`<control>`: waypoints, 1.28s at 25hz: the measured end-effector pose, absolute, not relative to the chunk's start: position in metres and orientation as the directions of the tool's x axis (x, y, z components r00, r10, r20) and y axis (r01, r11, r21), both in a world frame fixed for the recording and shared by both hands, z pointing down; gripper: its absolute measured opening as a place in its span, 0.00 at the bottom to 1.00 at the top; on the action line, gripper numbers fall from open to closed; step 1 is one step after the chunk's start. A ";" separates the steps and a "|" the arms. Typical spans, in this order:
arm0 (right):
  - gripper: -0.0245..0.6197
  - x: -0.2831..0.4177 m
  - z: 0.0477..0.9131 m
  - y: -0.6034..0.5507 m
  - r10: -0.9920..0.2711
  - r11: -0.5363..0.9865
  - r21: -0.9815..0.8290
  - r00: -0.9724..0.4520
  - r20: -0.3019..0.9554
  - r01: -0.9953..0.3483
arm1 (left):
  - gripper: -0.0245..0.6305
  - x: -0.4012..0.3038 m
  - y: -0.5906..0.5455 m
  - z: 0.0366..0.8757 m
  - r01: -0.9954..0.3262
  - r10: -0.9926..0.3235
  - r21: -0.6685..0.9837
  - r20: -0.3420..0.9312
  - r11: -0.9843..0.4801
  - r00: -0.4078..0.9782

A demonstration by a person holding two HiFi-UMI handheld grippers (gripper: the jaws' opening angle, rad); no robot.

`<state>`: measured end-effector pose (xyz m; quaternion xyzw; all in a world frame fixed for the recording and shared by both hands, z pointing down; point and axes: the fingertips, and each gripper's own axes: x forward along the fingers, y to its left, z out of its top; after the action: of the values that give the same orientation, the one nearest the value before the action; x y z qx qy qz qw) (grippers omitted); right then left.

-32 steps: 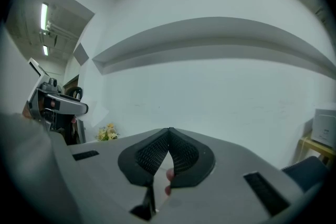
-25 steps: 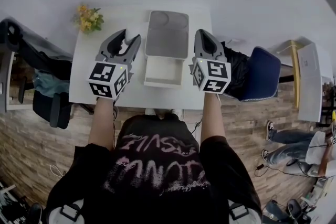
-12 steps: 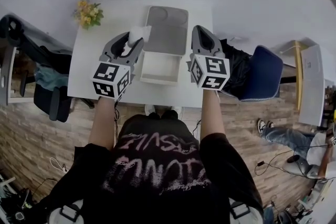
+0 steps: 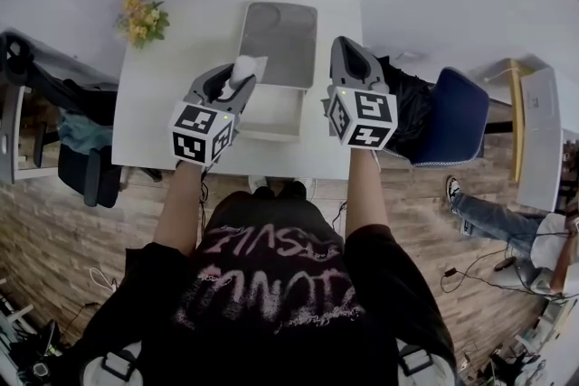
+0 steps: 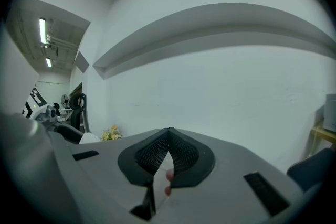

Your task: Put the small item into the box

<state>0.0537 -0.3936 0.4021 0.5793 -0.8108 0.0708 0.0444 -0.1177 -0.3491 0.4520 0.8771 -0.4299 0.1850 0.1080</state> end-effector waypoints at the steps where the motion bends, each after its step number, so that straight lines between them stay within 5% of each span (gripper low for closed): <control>1: 0.06 0.056 0.403 -0.395 -0.933 0.318 -0.064 -0.324 0.157 -0.946 | 0.30 -0.114 -0.349 0.458 -0.790 -0.704 0.036 0.430 -0.612 0.565; 32: 0.06 0.101 0.445 -0.391 -0.925 0.281 -0.080 -0.292 0.244 -0.956 | 0.30 -0.076 -0.311 0.611 -0.687 -0.349 0.043 0.838 -0.725 0.420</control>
<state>0.1008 -0.3905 0.4447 0.5903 -0.7967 0.1057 0.0751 -0.0758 -0.3111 0.6114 0.8199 -0.3159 0.4362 0.1941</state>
